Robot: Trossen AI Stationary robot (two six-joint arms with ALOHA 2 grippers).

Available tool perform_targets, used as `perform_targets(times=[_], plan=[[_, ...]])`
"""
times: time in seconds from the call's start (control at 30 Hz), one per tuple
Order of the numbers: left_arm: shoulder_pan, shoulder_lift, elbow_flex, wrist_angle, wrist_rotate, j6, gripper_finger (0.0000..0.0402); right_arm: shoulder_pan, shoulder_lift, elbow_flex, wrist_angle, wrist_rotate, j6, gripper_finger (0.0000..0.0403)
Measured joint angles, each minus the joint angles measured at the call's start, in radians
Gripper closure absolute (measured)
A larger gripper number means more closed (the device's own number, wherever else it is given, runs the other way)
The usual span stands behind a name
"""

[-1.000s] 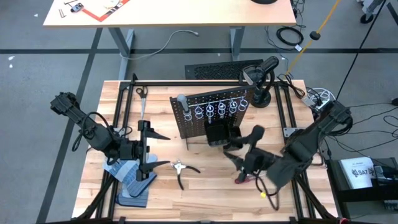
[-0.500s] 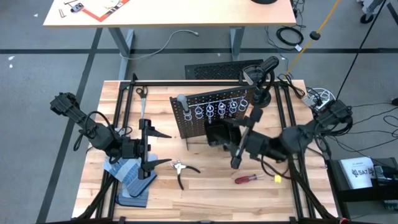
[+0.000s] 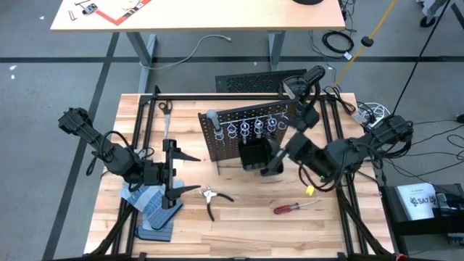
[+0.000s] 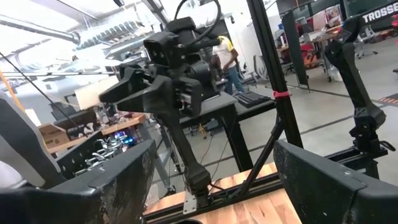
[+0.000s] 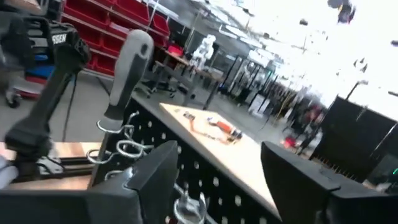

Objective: Hang tools onto peg board
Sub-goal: Unhang the silver wrench from the black peg board

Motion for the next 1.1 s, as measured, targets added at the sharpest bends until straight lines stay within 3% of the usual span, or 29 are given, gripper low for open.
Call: perform_targets(times=[0.27, 0.93, 1.1], plan=[[0.000, 0.000, 0.000, 0.000, 0.000, -0.025, 0.0068, 0.003, -0.058, 0.000, -0.371, 0.013, 0.408, 0.0245], [0.000, 0.000, 0.000, 0.001, 0.000, -0.024, 0.0068, -0.094, -0.059, 0.000, -0.533, -0.044, 0.618, 0.0260], [0.000, 0.000, 0.000, 0.001, 0.000, -0.024, 0.0068, -0.115, -0.059, 0.001, -0.580, -0.048, 0.664, 0.0285]])
